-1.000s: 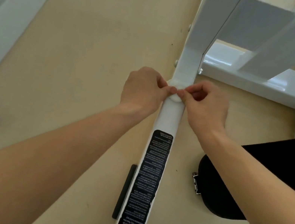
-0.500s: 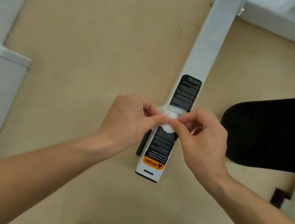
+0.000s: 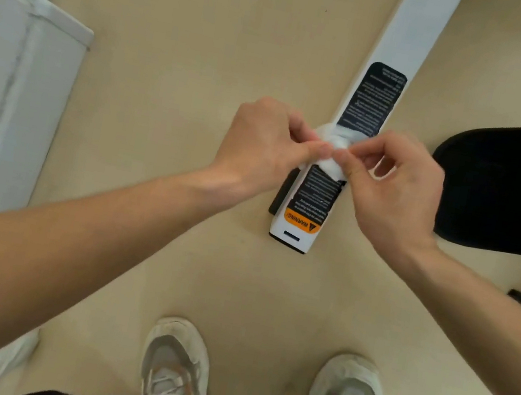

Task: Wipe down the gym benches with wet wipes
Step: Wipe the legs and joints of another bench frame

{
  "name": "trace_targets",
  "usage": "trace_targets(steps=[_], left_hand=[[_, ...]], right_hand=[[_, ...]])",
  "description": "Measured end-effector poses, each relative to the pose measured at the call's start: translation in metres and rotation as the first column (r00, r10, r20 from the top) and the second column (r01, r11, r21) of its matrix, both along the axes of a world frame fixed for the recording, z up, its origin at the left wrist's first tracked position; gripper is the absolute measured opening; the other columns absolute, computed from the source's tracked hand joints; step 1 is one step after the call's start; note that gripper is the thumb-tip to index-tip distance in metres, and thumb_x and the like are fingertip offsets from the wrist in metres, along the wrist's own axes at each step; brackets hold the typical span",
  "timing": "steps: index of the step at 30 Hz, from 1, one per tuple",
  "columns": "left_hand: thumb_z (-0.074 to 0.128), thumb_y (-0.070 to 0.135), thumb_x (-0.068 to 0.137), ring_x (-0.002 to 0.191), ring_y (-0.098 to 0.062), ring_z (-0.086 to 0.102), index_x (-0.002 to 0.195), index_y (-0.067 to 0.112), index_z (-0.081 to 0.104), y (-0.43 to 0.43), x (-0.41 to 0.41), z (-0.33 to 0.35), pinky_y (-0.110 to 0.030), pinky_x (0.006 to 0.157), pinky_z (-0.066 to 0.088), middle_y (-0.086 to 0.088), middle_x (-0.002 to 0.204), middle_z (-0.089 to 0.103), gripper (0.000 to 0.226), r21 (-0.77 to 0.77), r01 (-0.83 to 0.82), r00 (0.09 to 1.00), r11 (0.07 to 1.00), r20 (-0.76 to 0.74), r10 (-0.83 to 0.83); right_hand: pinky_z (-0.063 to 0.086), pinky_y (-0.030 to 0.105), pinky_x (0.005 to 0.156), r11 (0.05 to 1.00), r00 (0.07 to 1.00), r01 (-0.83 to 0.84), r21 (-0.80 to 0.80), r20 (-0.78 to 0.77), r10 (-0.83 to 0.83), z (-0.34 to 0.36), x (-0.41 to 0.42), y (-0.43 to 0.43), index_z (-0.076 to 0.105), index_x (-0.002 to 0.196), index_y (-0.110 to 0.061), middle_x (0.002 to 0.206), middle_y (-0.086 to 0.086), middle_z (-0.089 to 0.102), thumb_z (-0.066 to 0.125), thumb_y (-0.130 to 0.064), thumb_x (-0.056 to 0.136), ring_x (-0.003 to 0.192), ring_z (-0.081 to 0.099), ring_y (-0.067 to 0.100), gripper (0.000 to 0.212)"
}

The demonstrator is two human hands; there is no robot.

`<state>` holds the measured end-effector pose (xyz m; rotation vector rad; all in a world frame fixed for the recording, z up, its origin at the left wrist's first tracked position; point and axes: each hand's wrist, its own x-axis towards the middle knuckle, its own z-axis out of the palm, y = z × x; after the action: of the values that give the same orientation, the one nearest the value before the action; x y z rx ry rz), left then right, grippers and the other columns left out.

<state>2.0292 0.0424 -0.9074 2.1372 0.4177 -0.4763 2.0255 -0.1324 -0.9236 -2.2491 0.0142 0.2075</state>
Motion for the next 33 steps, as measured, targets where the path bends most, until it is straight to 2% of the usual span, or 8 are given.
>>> trace_targets(steps=[7,14,18,20,23,27,30,33], left_hand=[[0.085,0.04,0.076,0.06,0.003,0.064,0.061,0.039,0.068,0.017,-0.071,0.003,-0.015,0.058,0.046,0.017,0.06,0.069,0.022,-0.004,0.087,0.989,0.996,-0.116,-0.086],[0.085,0.035,0.077,0.058,0.005,0.06,0.066,0.041,0.069,0.018,-0.096,-0.002,-0.01,0.058,0.041,0.02,0.063,0.069,0.021,-0.061,-0.006,0.994,0.998,-0.106,-0.001],[0.08,0.029,0.085,0.077,-0.003,0.072,0.086,0.027,0.079,0.009,-0.078,-0.004,-0.029,0.078,0.057,0.012,0.079,0.076,0.003,-0.163,-0.097,0.995,0.982,-0.023,0.095],[0.076,0.024,0.089,0.081,-0.003,0.073,0.097,0.021,0.079,0.004,-0.069,-0.006,-0.036,0.083,0.058,0.01,0.086,0.077,0.009,-0.202,-0.129,0.991,0.971,0.011,0.134],[0.077,0.025,0.089,0.079,-0.004,0.073,0.106,0.027,0.07,-0.001,-0.066,-0.009,-0.036,0.078,0.06,0.009,0.09,0.076,0.018,-0.242,-0.219,0.971,0.945,0.036,0.235],[0.076,0.02,0.089,0.081,0.0,0.072,0.114,0.026,0.069,-0.006,-0.082,-0.013,-0.029,0.076,0.06,0.019,0.102,0.072,0.026,-0.219,-0.254,0.949,0.942,0.132,0.287],[0.063,0.021,0.095,0.086,-0.012,0.072,0.123,0.015,0.072,-0.011,-0.097,-0.019,-0.036,0.077,0.057,0.005,0.104,0.076,0.029,-0.148,-0.155,0.945,0.977,0.267,0.19],[0.048,0.028,0.101,0.094,-0.014,0.064,0.142,0.01,0.055,-0.017,-0.103,-0.017,-0.024,0.08,0.048,-0.001,0.115,0.072,0.045,-0.051,0.012,0.967,0.999,0.256,0.001]], right_hand=[[0.042,0.038,0.061,0.965,0.962,-0.261,-0.024,0.081,0.262,-0.007,-0.072,0.001,0.065,0.075,-0.015,0.074,-0.005,0.055,0.076,-0.026,0.089,0.07,0.049,0.017,0.021],[0.041,0.042,0.058,0.917,0.897,-0.377,-0.13,0.197,0.396,-0.01,-0.072,-0.003,0.069,0.076,-0.014,0.077,0.0,0.057,0.075,-0.033,0.09,0.068,0.05,0.023,0.024],[0.043,0.038,0.072,0.91,0.859,-0.362,-0.204,0.305,0.411,-0.008,-0.037,-0.001,0.073,0.083,-0.013,0.092,0.004,0.063,0.075,-0.029,0.09,0.079,0.054,0.025,0.018],[0.041,0.034,0.08,0.893,0.813,-0.368,-0.258,0.378,0.444,-0.009,-0.021,0.001,0.075,0.088,-0.01,0.103,0.006,0.068,0.073,-0.021,0.092,0.086,0.058,0.027,0.012],[0.047,0.044,0.082,0.843,0.723,-0.442,-0.308,0.433,0.538,-0.014,-0.012,0.001,0.076,0.1,-0.008,0.117,0.008,0.07,0.065,-0.012,0.097,0.098,0.065,0.034,0.012],[0.049,0.043,0.088,0.736,0.584,-0.524,-0.43,0.448,0.677,-0.016,-0.019,-0.011,0.074,0.118,-0.008,0.127,0.006,0.069,0.063,-0.004,0.096,0.112,0.066,0.031,0.025],[0.046,0.047,0.099,0.63,0.51,-0.545,-0.553,0.377,0.773,-0.013,-0.022,-0.024,0.063,0.135,-0.008,0.145,0.006,0.056,0.059,-0.022,0.099,0.129,0.057,0.034,0.039],[0.038,0.052,0.111,0.557,0.53,-0.539,-0.632,0.26,0.807,-0.014,-0.023,-0.031,0.047,0.149,-0.01,0.158,0.007,0.039,0.047,-0.037,0.101,0.146,0.037,0.033,0.055]])
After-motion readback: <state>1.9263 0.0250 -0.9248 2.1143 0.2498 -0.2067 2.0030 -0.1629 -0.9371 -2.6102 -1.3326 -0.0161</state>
